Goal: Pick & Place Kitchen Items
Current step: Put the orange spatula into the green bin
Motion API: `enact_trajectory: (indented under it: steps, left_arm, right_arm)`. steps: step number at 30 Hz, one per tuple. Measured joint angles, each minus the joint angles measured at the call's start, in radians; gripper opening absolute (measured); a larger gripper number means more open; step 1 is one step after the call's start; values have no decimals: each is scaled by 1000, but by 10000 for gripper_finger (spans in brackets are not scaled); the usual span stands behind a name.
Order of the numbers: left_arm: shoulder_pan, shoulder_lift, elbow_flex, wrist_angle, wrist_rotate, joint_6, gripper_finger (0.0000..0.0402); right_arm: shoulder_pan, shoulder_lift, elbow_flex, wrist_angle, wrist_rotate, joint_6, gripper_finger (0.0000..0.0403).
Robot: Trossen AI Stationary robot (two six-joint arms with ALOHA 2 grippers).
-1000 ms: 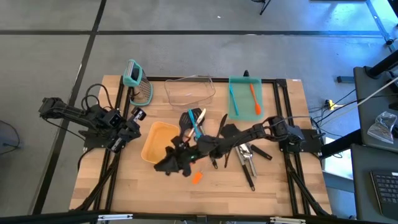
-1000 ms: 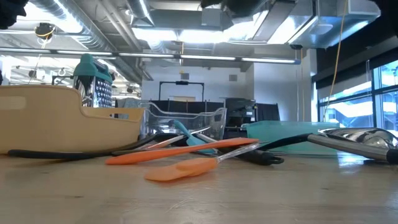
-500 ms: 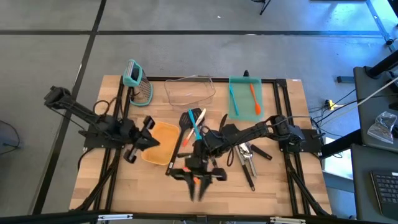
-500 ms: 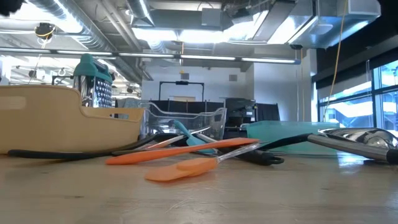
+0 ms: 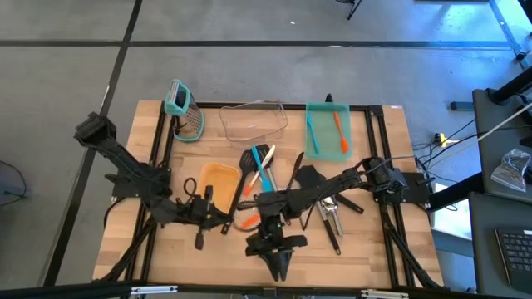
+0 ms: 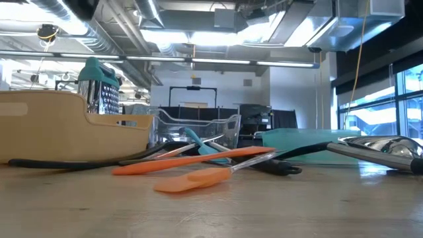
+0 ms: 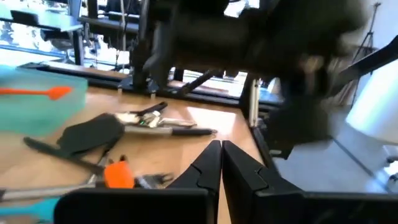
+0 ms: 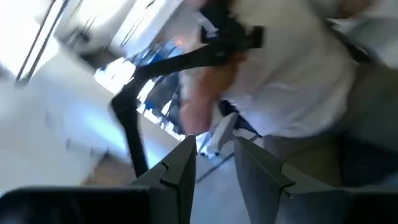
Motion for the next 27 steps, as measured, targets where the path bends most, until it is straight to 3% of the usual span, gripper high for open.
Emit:
enact_trajectory:
  steps: [7,11,13,15,18,22,25,27]
  left_arm:
    - [-67,22,68,5,79,72,16]
    - [-137,13,68,-1,11,89,15]
    - [-166,13,68,-3,-23,79,16]
    - [-188,14,68,-3,-63,69,15]
    - [-196,24,67,-20,-124,35,16]
    - [-134,56,67,-28,-160,4,16]
    - [-44,87,66,-29,-149,-68,16]
    - [26,108,66,-28,-73,-96,16]
  right_arm:
    - [-31,-7,95,-358,308,-66,112]
    - [-2,-62,164,-589,395,-278,112]
    - [17,-108,196,-777,498,-423,112]
    - [39,-156,222,-1022,667,-555,112]
    - [78,-201,241,-1346,1034,-621,112]
    - [145,-241,244,-1611,1498,-538,112]
    - [187,-241,239,-1765,1763,-459,112]
    - [206,-241,222,-1864,1905,-409,112]
